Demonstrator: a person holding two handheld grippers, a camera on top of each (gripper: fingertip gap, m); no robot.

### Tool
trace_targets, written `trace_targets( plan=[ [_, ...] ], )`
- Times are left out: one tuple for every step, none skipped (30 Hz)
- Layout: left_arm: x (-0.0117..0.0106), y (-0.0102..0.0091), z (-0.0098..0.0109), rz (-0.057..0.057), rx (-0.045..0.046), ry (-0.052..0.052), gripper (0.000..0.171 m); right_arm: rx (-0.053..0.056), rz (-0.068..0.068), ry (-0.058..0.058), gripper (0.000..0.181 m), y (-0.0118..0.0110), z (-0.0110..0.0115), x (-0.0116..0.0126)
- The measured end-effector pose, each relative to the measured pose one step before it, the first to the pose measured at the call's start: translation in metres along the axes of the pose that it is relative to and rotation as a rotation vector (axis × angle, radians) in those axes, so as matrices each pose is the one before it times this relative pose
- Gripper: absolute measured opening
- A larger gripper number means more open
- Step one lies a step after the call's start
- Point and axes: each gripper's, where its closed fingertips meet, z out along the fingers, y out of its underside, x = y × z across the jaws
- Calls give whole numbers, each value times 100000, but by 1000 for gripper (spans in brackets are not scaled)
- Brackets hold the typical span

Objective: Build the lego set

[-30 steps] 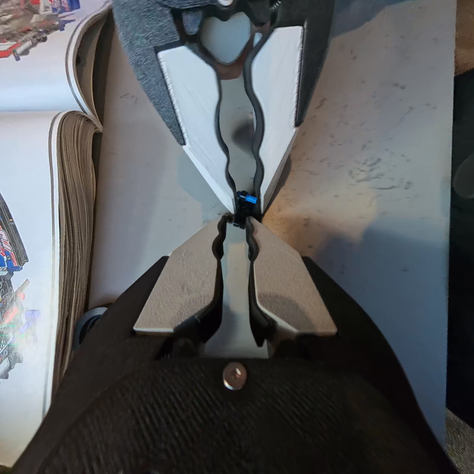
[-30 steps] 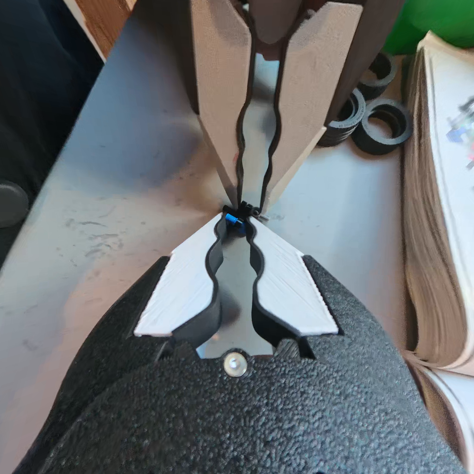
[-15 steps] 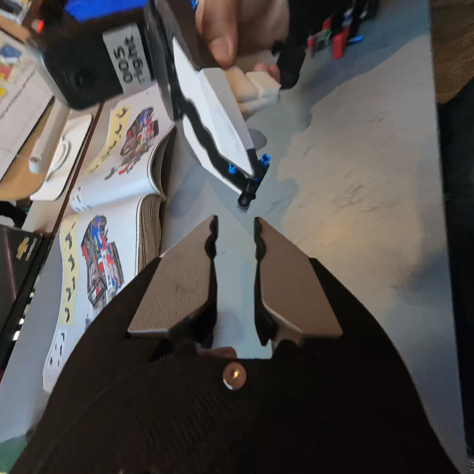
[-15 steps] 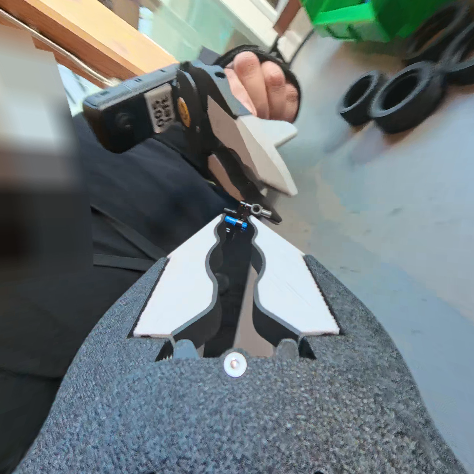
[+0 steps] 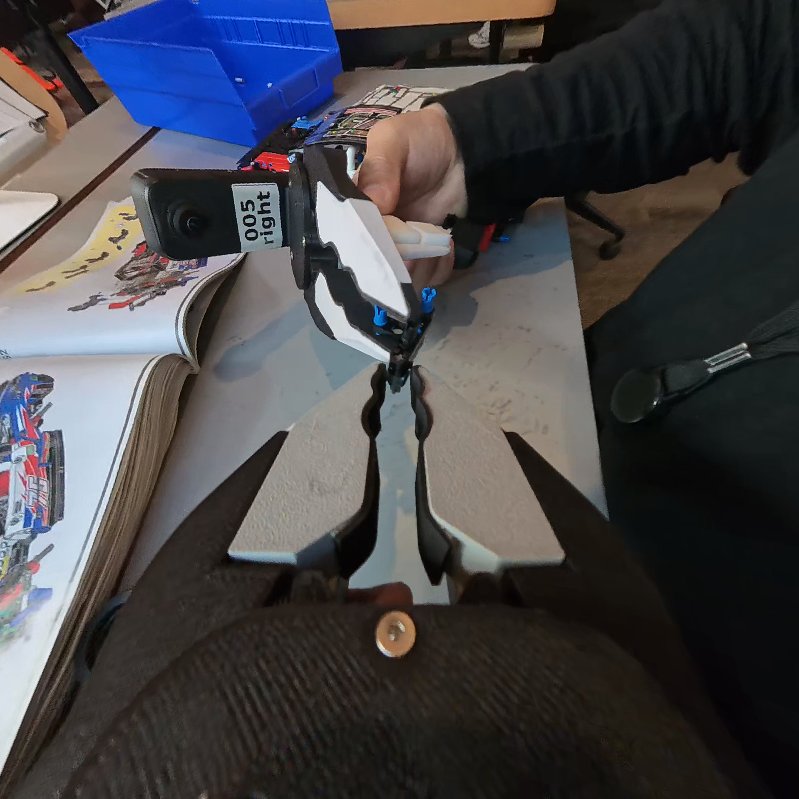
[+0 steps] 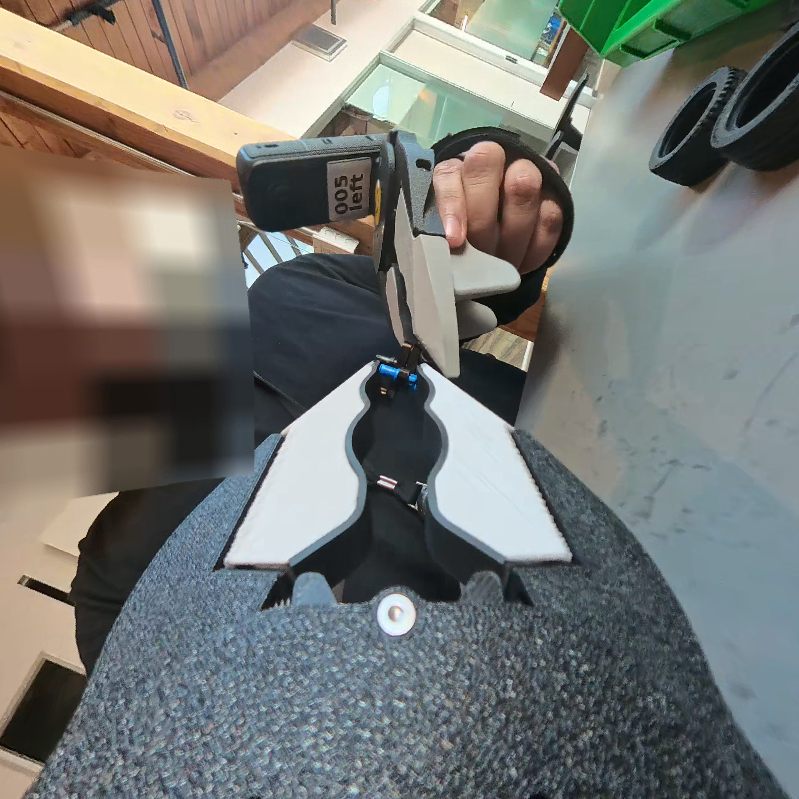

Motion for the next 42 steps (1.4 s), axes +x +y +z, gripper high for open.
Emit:
trace_targets(
  plan=[
    [-140, 372, 102, -1973, -951, 12, 8, 85, 431, 1737, 16, -72, -59, 330],
    [-121, 506, 154, -2520, -2111, 510, 8, -218, -51, 2882, 16, -24, -96, 475],
    [-53, 417, 175, -2856, -1374, 1064, 7, -329, -53, 2831, 16, 15, -102, 440],
    [-18, 320, 98, -2732, -597, 1383, 7, 27, -3, 2839, 18, -30, -169, 425],
    [-115, 403, 65, -2973, -952, 1080, 7, 675, 47, 3869, 19, -120, -286, 573],
    [-74, 506, 64, -3139, -1418, 1737, 7, 829, -245, 4810, 22, -144, -352, 689],
    [-22, 568, 45, -3746, -1838, 2372, 7, 858, -746, 5153, 23, -147, -360, 692],
    [-74, 650, 66, -4578, -2559, 2473, 7, 714, -1063, 6562, 26, -137, -399, 806],
    [-165, 696, 89, -4795, -3208, 2138, 7, 1549, -2693, 8293, 32, -320, -447, 848],
    [-331, 658, 125, -4878, -3163, 940, 7, 1882, -4713, 8717, 33, -388, -489, 649],
    [-348, 703, 191, -5167, -3648, 902, 7, 1571, -7151, 8896, 32, -335, -455, 391],
    [-390, 732, 256, -5821, -4438, 881, 7, 489, -9198, 9813, 31, -181, -353, 290],
    [-239, 542, 291, -5375, -3573, 1681, 7, -923, -10373, 8949, 31, 36, -172, -6],
    [-36, 164, 264, -4549, -1002, 2558, 7, -1534, -11046, 7562, 32, 127, 26, -346],
    [146, -61, 249, -3671, 635, 3279, 7, -2081, -10771, 7385, 32, 230, 210, -437],
    [79, -56, 231, -3590, 622, 2729, 7, -3009, -11230, 7635, 33, 329, 326, -393],
    [80, -34, 207, -3766, 172, 3042, 7, -3395, -11975, 8067, 32, 413, 338, -342],
    [146, -59, 117, -4625, 123, 3602, 7, -3455, -12130, 8511, 27, 407, 333, -225],
    [79, -80, 81, -4308, 178, 3105, 7, -3218, -11805, 6566, 24, 338, 312, -391],
    [59, -39, 52, -3128, -29, 2416, 7, -2979, -10436, 5337, 21, 279, 300, -356],
    [68, 24, 30, -2082, -604, 1657, 7, -2505, -7783, 5895, 19, 208, 281, 36],
    [-3, -21, -14, -1760, -426, 754, 7, -2174, -5029, 4104, 20, 201, 232, 117],
    [3, -3, -13, -1562, -532, 611, 7, -772, -2676, 1754, 22, 53, 175, 68],
    [34, 55, 2, -1306, -757, 765, 7, 469, -503, 652, 22, -52, 103, 142],
    [55, 75, 13, -1398, -898, 844, 6, 829, 959, -1850, 24, -47, 83, -81],
    [84, 64, 42, -1405, -794, 904, 6, 606, 1781, -2603, 27, -4, 64, -133],
    [202, 18, 86, -1033, -347, 1428, 6, 986, 1884, -1406, 26, 5, 52, 55],
    [205, 0, 114, -324, -110, 1252, 5, 1029, 2041, -1607, 26, 87, 99, 9],
    [35, 108, 124, 56, -744, 25, 6, 53, 2316, -2110, 25, 252, 132, -75],
    [155, 83, 104, 305, -485, 959, 7, -706, 1982, -1329, 20, 384, 133, 8],
    [225, -31, 10, -532, 282, 1523, 7, -1081, 1355, -1551, 10, 402, 39, -91],
    [14, -13, -61, -229, 365, 317, 7, -1281, 1319, -1325, 1, 351, 14, -116],
    [-81, -17, -105, -249, 579, -126, 7, 196, 1417, -325, 2, 55, -26, -35],
    [-57, -39, -90, -755, 560, 334, 7, 738, 1260, 498, 9, -114, -53, 16],
    [12, -27, -57, -1069, 244, 974, 7, 384, 313, 1311, 14, -171, -101, 76],
    [38, -36, -17, -1152, 98, 1076, 7, 889, -1633, 1539, 18, -295, -147, -22],
    [3, -78, 4, -1040, 271, 714, 7, 1821, -2796, 2276, 19, -431, -173, -6],
    [16, -94, 7, -917, 340, 537, 8, 1544, -2497, 1842, 16, -394, -116, -51],
    [35, -103, 28, -805, 394, 660, 8, 742, -781, 546, 12, -248, 2, -128],
    [108, -109, 31, -622, 559, 996, 7, 274, 1405, -99, 12, -81, 123, -111],
    [156, -68, 49, -234, 349, 1214, 7, 114, 2437, 549, 13, 42, 160, 5],
    [53, 23, 53, -81, -45, 518, 8, -6, 2116, 1490, 14, 158, 149, 152]
  ],
)
